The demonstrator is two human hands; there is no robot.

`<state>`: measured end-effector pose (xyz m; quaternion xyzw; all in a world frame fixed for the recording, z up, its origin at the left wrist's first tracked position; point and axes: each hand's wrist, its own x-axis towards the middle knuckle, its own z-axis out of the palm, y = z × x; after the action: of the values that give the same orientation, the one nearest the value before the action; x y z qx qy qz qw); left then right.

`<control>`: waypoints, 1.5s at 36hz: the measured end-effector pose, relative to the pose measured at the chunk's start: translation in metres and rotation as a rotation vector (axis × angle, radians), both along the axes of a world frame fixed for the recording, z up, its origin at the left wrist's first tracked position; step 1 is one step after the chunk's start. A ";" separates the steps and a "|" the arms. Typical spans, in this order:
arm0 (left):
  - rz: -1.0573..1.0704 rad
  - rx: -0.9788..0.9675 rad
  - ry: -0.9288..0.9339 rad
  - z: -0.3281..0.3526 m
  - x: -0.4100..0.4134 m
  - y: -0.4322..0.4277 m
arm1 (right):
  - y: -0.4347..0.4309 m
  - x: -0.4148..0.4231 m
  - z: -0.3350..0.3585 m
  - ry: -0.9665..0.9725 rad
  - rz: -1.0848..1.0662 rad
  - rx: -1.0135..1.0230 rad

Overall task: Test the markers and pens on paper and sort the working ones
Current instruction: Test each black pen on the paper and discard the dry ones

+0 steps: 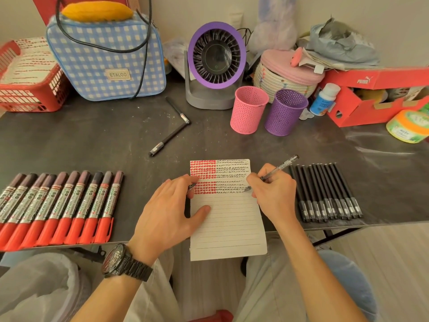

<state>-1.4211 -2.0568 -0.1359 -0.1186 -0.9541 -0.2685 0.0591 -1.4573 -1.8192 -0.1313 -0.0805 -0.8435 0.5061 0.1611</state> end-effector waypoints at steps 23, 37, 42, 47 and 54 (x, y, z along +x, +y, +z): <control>0.000 0.018 -0.004 0.001 -0.002 -0.001 | 0.002 0.007 0.014 0.074 -0.081 -0.205; 0.053 0.054 0.111 0.011 0.008 -0.001 | -0.014 0.021 0.012 -0.050 0.299 -0.687; 0.051 0.075 0.072 0.008 0.010 -0.002 | -0.009 0.025 0.008 -0.015 0.332 -0.624; 0.038 0.127 0.053 0.007 0.009 -0.003 | -0.010 0.026 0.010 -0.023 0.381 -0.634; 0.039 0.206 0.057 0.002 0.011 -0.004 | -0.011 0.028 0.012 -0.036 0.385 -0.697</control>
<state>-1.4101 -2.0606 -0.1341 -0.1010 -0.9215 -0.3604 0.1035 -1.4293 -1.8297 -0.1189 0.0206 -0.6234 0.7815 0.0115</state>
